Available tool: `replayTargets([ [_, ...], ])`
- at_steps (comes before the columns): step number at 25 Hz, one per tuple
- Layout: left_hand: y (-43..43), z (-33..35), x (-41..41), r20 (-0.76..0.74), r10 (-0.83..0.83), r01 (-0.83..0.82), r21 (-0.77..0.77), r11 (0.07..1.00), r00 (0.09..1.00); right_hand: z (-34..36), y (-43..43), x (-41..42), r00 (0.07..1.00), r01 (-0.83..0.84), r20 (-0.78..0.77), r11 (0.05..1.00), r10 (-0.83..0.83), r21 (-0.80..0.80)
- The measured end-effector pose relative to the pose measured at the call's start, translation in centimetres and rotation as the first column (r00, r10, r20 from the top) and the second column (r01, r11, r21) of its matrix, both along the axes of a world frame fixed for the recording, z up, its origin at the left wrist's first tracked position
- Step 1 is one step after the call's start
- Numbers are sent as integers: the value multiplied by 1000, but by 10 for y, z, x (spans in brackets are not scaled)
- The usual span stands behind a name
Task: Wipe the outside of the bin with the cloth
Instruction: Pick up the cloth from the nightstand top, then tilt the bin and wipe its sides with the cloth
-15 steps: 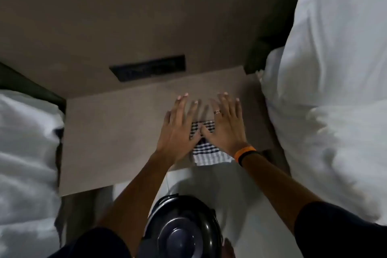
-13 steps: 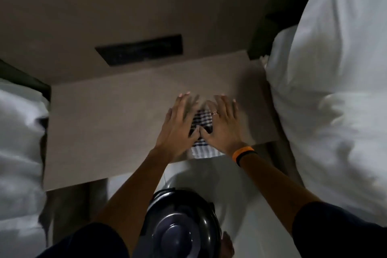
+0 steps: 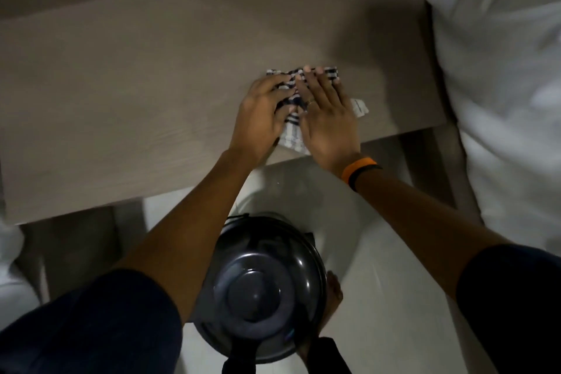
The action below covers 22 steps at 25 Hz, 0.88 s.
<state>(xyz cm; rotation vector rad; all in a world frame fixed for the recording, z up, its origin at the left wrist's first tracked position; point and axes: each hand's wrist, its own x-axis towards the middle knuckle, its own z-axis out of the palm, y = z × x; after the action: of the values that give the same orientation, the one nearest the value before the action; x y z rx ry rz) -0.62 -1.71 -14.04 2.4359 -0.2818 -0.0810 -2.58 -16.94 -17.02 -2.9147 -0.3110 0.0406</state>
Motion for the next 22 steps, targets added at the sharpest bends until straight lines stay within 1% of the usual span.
replayTargets([
  [4,-4,13,4,-27,-13,14,38,999,1000,12,15,-12,993,113,-47,988,-109,102],
  [7,1,18,-20,-109,-5,10,45,999,994,24,20,-41,988,149,-62,972,-140,181],
  [8,2,21,-39,-117,8,-5,25,1000,993,28,21,-57,989,148,-57,965,-139,217],
  [10,3,26,-88,-76,48,-55,-94,994,996,35,23,-99,982,187,-61,933,-177,307],
  [11,3,27,-116,-49,60,-67,-165,984,997,37,22,-121,974,226,-89,907,-208,356],
  [12,6,26,-148,-54,54,-64,-206,976,997,38,21,-146,962,272,-127,875,-241,400],
  [13,9,22,-183,-94,35,-54,-207,977,995,37,19,-173,945,326,-170,839,-280,435],
  [14,14,15,-219,-141,13,-35,-155,987,990,34,17,-199,920,392,-215,802,-328,451],
  [15,18,7,-254,-166,-17,9,-49,999,986,30,14,-224,885,465,-267,757,-381,459],
  [16,22,-4,-287,-177,-70,87,91,992,982,24,13,-247,845,534,-316,705,-431,467],
  [17,26,-13,-316,-210,-137,185,229,956,968,19,14,-267,809,587,-352,659,-470,471],
  [18,28,-24,-338,-274,-202,293,348,891,940,15,17,-286,783,622,-375,625,-496,472],
  [19,30,-35,-355,-340,-248,386,434,814,907,10,21,-303,761,649,-392,599,-517,470],
  [20,31,-46,-364,-385,-270,443,490,751,883,7,27,-317,738,675,-416,574,-532,463],
  [21,30,-55,-368,-403,-266,459,519,721,875,3,32,-329,711,703,-454,549,-537,452],
  [22,29,-61,-370,-407,-249,449,533,717,879,-1,36,-337,682,731,-500,519,-534,443],
])
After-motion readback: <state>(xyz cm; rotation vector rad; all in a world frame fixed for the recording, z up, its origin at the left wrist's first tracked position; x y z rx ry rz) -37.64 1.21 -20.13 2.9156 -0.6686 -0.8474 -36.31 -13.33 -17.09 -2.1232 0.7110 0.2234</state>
